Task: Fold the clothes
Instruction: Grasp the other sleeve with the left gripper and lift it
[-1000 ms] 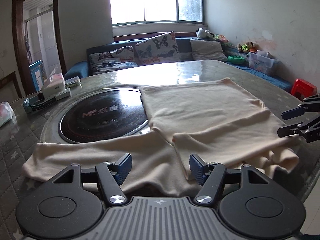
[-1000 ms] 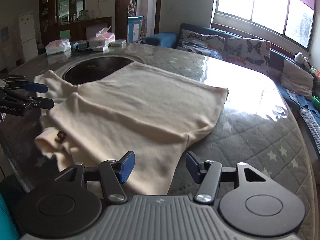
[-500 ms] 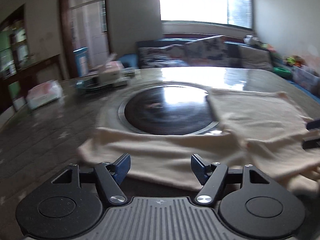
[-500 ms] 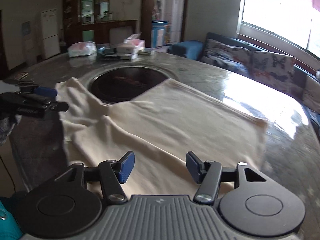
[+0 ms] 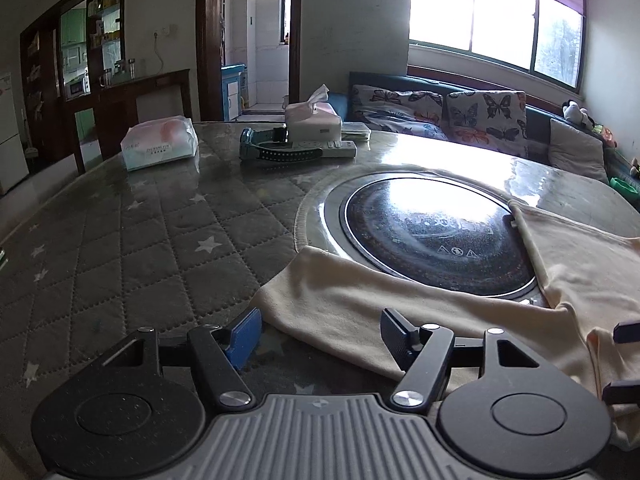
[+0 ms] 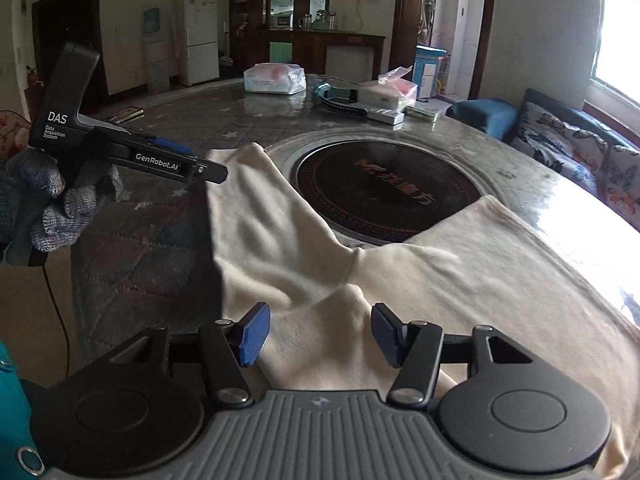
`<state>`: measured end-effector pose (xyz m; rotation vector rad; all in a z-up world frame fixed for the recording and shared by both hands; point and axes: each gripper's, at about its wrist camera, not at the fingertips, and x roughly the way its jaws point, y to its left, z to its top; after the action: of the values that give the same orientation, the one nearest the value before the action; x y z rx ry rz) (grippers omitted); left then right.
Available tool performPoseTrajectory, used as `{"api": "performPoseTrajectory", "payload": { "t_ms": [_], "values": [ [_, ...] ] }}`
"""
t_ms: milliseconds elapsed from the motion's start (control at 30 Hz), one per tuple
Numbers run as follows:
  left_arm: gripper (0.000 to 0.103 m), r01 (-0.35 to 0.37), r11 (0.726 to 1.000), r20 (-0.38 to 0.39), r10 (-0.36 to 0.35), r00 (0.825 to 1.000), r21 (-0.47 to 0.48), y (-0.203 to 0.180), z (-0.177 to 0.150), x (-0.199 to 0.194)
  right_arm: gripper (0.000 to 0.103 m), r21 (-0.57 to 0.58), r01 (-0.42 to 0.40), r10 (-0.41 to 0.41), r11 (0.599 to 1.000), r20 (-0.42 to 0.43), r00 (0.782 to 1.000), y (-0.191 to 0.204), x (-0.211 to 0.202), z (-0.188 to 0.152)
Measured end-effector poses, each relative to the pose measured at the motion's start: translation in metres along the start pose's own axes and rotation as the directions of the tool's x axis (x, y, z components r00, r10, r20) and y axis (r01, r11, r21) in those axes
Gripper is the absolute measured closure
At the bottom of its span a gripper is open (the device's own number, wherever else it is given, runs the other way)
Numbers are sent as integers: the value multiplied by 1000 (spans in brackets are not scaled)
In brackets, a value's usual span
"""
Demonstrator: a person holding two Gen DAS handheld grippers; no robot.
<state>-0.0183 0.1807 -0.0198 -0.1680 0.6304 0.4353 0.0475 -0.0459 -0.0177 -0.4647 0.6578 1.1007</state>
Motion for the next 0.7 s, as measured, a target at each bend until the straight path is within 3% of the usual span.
{"api": "performPoseTrajectory", "payload": {
  "t_ms": [267,500,567,633,700],
  "values": [
    [36,-8,996,-27,5,1000,-84,12,6,11,46,17,-3,3,1000,5,1000,1,0,-1],
    [47,-8,985,-51,-1,999,-171,23,10,19,46,40,19,-20,999,40,999,1,-15,-1],
    [53,-17,980,-53,7,999,-198,26,11,20,46,44,24,-26,999,44,999,1,-18,-3],
    [66,-34,974,-56,22,998,-222,30,11,20,46,51,35,-37,998,47,998,0,-21,-4],
    [73,-44,968,-57,30,998,-248,34,11,19,46,61,43,-47,997,51,998,0,-23,-7]
  ]
}}
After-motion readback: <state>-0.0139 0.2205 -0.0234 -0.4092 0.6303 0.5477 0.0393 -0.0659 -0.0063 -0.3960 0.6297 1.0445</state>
